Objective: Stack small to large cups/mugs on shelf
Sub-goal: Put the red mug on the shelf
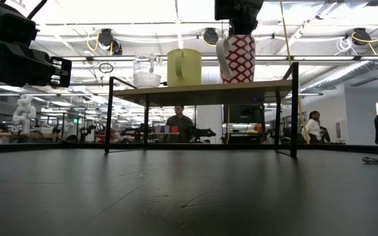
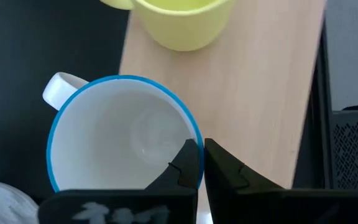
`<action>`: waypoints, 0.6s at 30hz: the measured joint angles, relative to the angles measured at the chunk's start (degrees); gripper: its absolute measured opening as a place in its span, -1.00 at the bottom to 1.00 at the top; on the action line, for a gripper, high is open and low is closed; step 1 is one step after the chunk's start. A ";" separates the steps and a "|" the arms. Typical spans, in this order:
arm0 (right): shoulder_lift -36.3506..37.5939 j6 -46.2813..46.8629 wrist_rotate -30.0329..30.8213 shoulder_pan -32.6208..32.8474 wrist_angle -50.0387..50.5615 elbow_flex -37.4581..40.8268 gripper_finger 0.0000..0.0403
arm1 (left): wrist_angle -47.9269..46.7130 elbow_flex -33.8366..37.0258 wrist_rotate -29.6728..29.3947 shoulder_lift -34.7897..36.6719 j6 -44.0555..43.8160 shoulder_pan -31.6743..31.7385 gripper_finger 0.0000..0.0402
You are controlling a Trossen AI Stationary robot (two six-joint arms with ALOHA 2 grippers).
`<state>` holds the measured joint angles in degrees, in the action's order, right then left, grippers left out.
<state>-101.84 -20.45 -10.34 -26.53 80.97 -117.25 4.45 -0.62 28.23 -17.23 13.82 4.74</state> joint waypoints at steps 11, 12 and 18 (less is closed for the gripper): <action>0.00 0.92 -0.40 -1.17 -0.11 0.04 -1.00 | 0.00 0.00 -0.24 -0.01 0.00 -0.03 -0.84; 0.00 0.94 -0.40 -1.15 -0.11 0.04 -1.00 | 0.00 0.00 -0.25 -0.01 0.00 -0.03 -0.84; 0.00 0.94 -0.42 -1.15 -0.09 0.04 -1.00 | 0.00 0.02 -0.26 0.00 -0.02 -0.03 -0.84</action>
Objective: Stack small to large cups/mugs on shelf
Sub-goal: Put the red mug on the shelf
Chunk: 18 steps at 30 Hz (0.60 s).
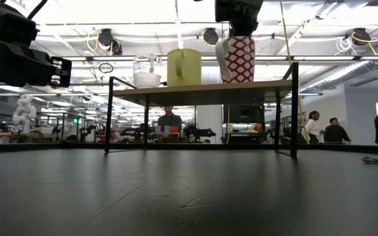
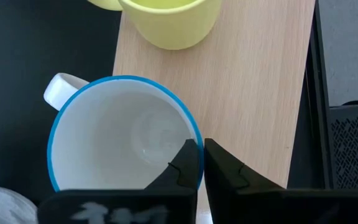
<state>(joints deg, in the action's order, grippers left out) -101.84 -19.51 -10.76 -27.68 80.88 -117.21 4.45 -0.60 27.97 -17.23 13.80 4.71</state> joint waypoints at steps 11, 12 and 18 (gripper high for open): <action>0.00 0.43 -0.02 0.00 -0.04 0.00 -0.89 | -0.02 -0.02 0.00 -0.01 -0.14 0.02 -0.84; 0.00 0.68 -0.04 0.00 -0.10 0.00 -0.88 | -0.05 -0.02 -0.01 0.00 -0.13 0.01 -0.84; 0.00 1.01 -0.20 0.00 -0.49 0.00 -0.84 | -0.24 -0.02 -0.02 0.00 -0.13 0.02 -0.84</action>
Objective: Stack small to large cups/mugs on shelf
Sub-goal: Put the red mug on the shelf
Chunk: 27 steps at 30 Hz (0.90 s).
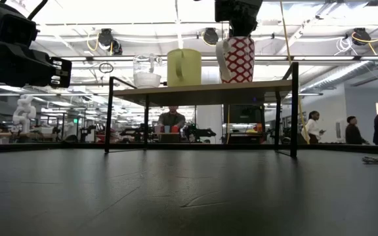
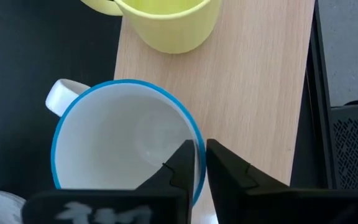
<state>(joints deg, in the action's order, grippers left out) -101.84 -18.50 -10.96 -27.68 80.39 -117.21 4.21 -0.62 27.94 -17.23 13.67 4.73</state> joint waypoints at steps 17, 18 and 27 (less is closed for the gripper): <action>0.00 0.04 -1.29 -0.28 -0.93 0.00 -0.67 | -0.11 0.00 0.00 -0.01 0.02 0.00 -0.84; 0.00 0.07 -1.30 -0.40 -0.93 0.00 -0.67 | -0.11 0.00 0.00 -0.02 0.02 0.00 -0.84; 0.02 1.00 -1.22 -0.87 -1.52 0.00 -0.67 | -0.16 0.00 0.00 -0.01 -0.17 -0.01 -0.84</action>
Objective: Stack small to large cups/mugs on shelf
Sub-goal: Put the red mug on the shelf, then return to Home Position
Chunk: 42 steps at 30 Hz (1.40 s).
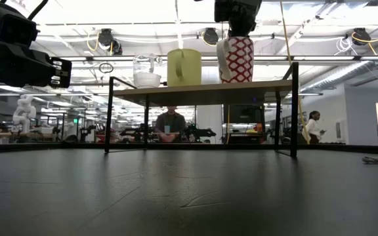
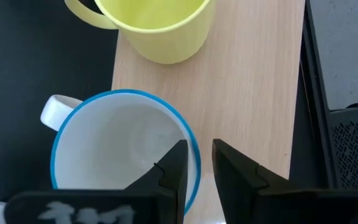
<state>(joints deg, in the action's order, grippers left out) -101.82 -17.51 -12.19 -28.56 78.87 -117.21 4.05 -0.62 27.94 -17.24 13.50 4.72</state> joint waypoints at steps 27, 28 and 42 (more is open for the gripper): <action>0.00 0.10 0.09 0.00 -0.42 0.00 -0.16 | -0.04 0.00 0.00 0.01 -0.01 0.01 -0.84; 0.00 0.10 0.09 0.00 -0.42 0.00 -0.17 | -0.04 0.00 0.00 0.01 -0.02 0.01 -0.84; 3.48 -0.59 0.10 0.01 0.28 0.00 -0.17 | -0.04 0.00 0.00 -0.01 -0.01 0.00 -0.84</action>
<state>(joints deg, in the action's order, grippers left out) -98.34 -18.10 -12.09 -28.54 79.15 -117.21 4.01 -0.62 27.94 -17.26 13.49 4.72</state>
